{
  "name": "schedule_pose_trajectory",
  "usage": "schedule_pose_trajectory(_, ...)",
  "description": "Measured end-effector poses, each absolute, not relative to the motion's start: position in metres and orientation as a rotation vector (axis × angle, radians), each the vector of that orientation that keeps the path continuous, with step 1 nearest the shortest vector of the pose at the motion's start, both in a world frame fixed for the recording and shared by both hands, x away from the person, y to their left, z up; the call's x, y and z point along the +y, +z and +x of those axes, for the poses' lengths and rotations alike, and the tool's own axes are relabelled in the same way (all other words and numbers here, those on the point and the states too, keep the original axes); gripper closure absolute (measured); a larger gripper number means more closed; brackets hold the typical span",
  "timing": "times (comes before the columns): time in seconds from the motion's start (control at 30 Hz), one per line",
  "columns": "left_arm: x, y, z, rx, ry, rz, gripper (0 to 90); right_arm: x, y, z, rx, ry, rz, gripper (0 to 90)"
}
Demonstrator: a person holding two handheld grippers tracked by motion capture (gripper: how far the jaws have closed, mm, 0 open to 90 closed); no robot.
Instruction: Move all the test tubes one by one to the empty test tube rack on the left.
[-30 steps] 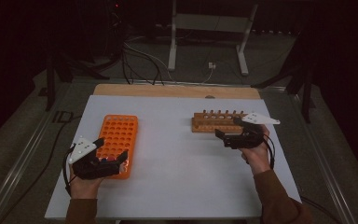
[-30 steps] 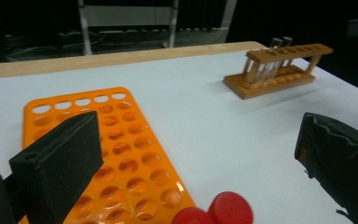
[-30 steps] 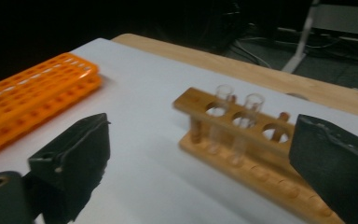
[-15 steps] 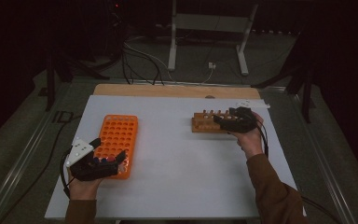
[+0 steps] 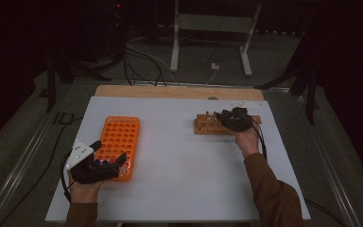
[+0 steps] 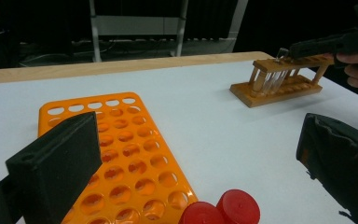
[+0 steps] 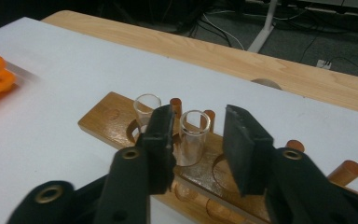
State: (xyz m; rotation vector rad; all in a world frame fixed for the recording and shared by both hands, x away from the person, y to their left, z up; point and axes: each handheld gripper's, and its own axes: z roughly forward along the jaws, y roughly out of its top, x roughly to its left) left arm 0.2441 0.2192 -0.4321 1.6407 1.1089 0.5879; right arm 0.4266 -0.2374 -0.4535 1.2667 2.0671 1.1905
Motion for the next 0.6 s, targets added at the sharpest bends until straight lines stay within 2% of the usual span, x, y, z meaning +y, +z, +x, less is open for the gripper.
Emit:
schedule_pose_trajectory(0.2,0.219,-0.433,0.244,1.111,0.584,1.64,0.4,-0.234,-0.458,0.429,2.077,1.174,1.263,72.7)
schedule_pose_trajectory(0.6,0.219,-0.432,0.244,1.106,0.571,1.636,0.4,-0.225,-0.461,0.428,2.08,1.153,1.237,76.2)
